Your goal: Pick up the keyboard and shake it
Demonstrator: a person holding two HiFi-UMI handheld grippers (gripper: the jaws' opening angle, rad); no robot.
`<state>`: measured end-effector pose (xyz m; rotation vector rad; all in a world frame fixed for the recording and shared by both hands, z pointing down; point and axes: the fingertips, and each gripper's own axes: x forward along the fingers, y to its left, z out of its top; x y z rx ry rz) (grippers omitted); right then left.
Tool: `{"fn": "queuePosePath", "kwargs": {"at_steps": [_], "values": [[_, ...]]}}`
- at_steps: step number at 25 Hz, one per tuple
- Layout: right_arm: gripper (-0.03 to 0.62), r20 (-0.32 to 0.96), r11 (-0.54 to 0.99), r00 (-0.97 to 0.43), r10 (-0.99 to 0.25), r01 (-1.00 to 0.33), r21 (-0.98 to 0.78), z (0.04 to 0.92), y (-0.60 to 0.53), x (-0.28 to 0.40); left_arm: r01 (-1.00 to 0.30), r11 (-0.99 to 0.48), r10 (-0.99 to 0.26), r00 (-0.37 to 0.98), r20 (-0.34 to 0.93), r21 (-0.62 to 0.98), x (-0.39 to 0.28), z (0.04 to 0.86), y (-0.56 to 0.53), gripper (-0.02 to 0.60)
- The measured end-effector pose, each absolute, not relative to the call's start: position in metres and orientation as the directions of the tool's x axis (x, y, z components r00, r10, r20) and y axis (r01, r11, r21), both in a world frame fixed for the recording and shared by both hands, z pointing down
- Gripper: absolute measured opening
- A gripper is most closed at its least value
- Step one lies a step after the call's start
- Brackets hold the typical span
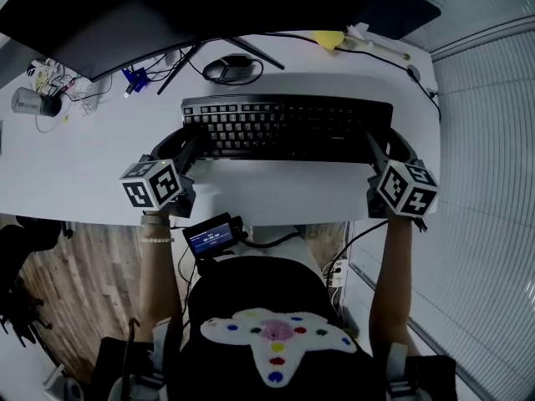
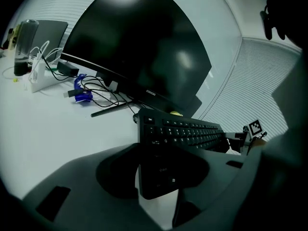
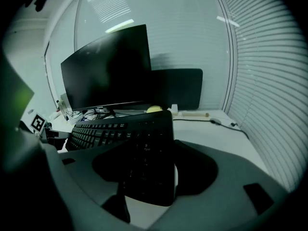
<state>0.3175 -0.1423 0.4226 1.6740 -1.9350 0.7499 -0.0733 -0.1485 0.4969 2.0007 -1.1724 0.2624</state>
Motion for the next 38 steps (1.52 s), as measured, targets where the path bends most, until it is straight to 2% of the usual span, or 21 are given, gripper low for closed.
{"fn": "queuePosePath", "kwargs": {"at_steps": [9, 17, 27, 38], "values": [[0.281, 0.525, 0.080, 0.027, -0.850, -0.980, 0.180, 0.308, -0.125, 0.318, -0.671, -0.369, -0.673, 0.671, 0.313, 0.643, -0.040, 0.474, -0.164, 0.178], [0.281, 0.357, 0.034, 0.123, -0.926, -0.915, 0.401, 0.216, -0.106, 0.300, -0.533, -0.461, -0.695, 0.714, 0.085, 0.710, -0.017, 0.445, -0.179, 0.176], [0.279, 0.163, -0.014, 0.140, -0.977, -0.799, 0.601, 0.127, -0.074, 0.262, -0.379, -0.544, -0.668, 0.736, -0.113, 0.749, 0.004, 0.407, -0.188, 0.176], [0.279, -0.011, -0.086, 0.112, -0.994, -0.692, 0.717, 0.075, -0.052, 0.210, -0.273, -0.613, -0.664, 0.686, -0.297, 0.741, -0.001, 0.375, -0.207, 0.176]]}}
